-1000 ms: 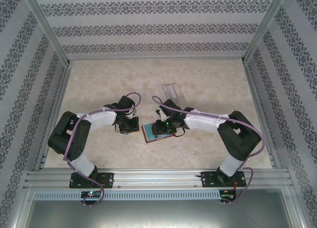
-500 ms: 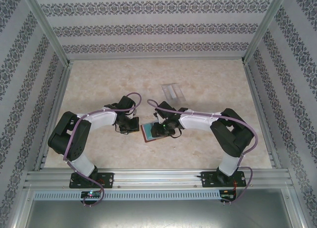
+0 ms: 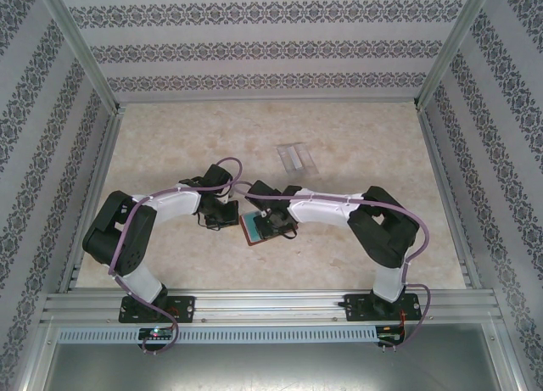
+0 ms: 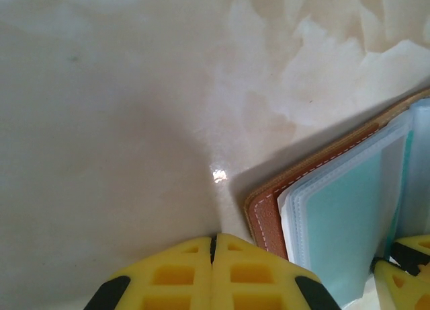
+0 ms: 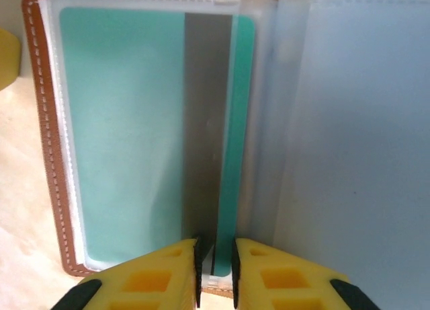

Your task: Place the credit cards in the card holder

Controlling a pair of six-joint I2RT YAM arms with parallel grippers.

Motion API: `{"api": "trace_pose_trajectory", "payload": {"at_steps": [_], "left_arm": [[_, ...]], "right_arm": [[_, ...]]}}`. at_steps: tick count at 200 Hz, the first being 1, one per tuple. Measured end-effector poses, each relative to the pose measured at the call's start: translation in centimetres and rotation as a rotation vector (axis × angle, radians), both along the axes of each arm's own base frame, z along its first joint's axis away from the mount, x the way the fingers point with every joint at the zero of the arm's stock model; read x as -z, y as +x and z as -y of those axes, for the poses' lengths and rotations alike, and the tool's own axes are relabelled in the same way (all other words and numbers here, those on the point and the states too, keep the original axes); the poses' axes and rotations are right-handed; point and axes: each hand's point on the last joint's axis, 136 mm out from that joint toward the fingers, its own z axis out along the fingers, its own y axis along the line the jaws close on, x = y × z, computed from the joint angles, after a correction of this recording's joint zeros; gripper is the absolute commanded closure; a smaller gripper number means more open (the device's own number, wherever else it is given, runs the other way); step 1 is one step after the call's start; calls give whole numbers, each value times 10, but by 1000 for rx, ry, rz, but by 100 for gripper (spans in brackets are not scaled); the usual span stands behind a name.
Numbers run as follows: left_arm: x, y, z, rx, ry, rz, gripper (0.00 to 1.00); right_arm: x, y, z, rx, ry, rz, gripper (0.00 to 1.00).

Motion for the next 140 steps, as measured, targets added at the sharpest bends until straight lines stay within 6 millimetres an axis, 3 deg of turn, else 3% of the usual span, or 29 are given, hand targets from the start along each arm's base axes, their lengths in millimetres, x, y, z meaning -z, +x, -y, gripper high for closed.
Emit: {"api": "trace_pose_trajectory", "payload": {"at_steps": [55, 75, 95, 140], "left_arm": [[0, 0, 0, 9, 1, 3, 96], [0, 0, 0, 13, 1, 5, 96], [0, 0, 1, 14, 0, 5, 96], [0, 0, 1, 15, -2, 7, 96]], "right_arm": [[-1, 0, 1, 15, 7, 8, 86], [-2, -1, 1, 21, 21, 8, 70], [-5, -2, 2, 16, 35, 10, 69], [-43, 6, 5, 39, 120, 73, 67]]}}
